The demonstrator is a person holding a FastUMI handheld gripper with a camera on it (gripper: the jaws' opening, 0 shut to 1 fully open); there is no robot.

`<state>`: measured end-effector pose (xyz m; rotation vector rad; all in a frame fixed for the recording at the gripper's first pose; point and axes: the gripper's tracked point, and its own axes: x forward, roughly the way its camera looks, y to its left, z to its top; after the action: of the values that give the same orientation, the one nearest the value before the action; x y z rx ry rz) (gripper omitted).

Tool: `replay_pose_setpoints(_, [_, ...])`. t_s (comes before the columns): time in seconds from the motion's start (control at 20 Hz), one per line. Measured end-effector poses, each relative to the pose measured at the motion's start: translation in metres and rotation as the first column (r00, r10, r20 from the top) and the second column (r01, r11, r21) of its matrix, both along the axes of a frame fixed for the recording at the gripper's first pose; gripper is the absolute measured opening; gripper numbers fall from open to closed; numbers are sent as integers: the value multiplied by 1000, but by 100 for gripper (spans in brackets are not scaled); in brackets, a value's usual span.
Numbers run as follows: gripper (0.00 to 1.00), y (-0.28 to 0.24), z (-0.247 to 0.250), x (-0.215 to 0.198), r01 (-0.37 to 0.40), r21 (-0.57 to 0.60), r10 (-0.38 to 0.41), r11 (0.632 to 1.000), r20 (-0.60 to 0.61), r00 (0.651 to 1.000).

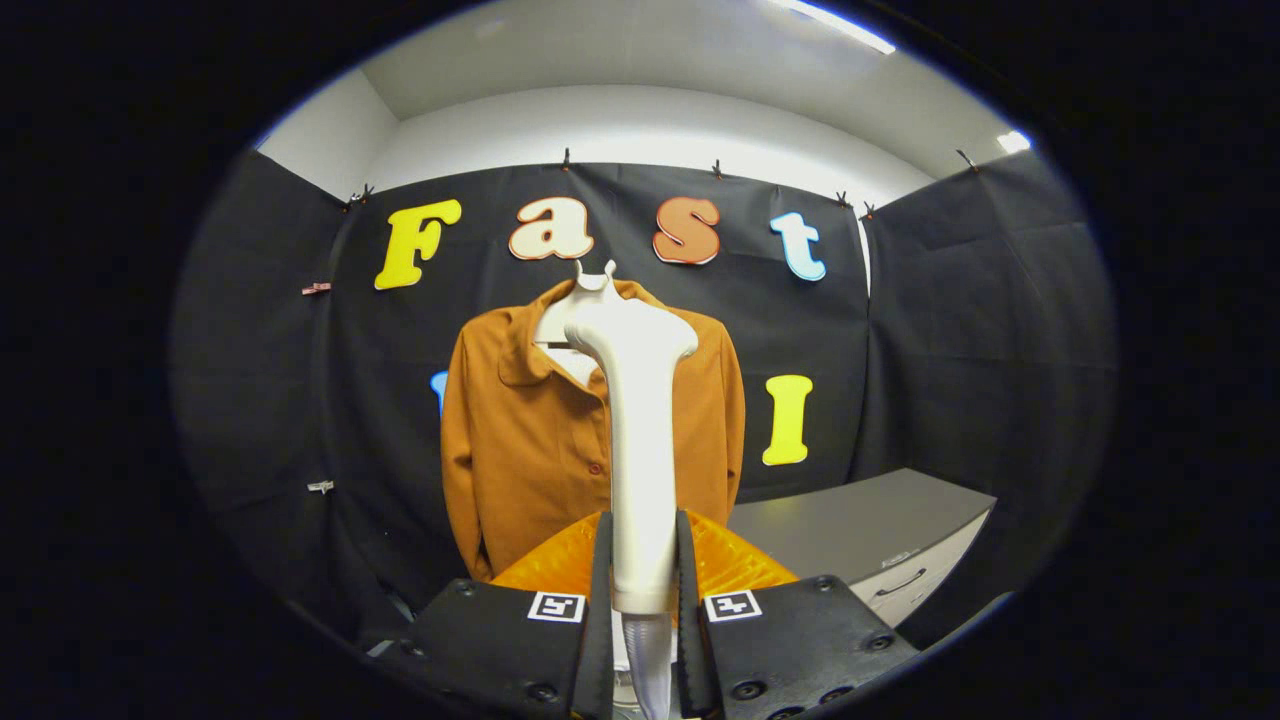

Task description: Iron the clothes twice with a garment steamer, once on the left side and once on the right side.

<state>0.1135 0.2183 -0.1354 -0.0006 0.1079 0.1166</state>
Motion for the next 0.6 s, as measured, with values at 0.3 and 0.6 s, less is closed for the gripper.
replay_pose_setpoints(0.3, [29,52,10,11,-33,-13,34,999,44,998])
replay_pose_setpoints(0.6, [29,98,-10,28,-62,-58,65,996,47,997])
